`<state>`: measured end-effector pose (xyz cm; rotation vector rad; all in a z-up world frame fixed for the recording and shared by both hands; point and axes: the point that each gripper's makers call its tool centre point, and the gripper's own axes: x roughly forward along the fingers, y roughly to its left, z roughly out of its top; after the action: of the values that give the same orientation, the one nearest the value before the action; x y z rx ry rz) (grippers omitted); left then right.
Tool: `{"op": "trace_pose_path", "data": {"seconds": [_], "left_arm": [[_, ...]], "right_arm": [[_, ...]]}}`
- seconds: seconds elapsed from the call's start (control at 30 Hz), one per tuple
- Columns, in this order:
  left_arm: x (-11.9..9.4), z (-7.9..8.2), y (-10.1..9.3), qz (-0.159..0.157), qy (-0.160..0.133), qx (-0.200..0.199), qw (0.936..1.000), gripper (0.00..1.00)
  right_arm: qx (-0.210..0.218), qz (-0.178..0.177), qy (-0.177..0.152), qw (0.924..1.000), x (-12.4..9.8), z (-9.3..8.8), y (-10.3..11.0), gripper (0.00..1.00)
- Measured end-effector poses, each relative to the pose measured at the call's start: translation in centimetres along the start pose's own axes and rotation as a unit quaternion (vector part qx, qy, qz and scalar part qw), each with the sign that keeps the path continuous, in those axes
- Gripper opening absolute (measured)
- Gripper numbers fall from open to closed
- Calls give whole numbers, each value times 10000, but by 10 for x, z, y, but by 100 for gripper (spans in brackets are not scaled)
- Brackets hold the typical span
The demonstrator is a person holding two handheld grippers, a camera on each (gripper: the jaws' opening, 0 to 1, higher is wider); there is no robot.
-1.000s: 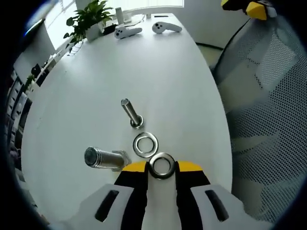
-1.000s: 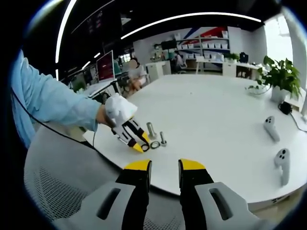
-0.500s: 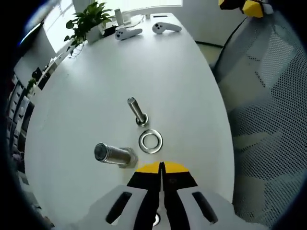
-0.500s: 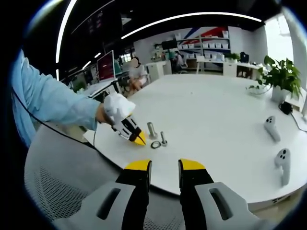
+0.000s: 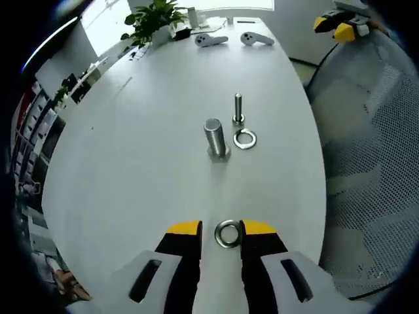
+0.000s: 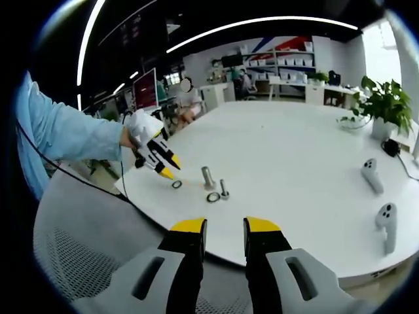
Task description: Place the washer onto the threaded stud by aligning its center hole with the stud, sliding it down to the base, and recovering from edge contact or off-axis alignment until the washer reaches the visible bottom stop.
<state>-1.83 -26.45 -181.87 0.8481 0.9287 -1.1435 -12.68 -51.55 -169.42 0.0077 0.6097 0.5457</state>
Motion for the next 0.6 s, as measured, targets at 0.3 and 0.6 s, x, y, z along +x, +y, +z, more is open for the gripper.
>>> {"op": "trace_pose_path", "data": {"seconds": [0.3, 0.6], "left_arm": [[20, -14, -3, -263, 337, -6, 9991, 28], [28, -15, -11, -441, 507, 280, 9974, 25]], "right_arm": [[15, -10, 16, 10000, 0, -1, 0, 24], [36, -14, 5, 10000, 0, 0, 0, 24]]}}
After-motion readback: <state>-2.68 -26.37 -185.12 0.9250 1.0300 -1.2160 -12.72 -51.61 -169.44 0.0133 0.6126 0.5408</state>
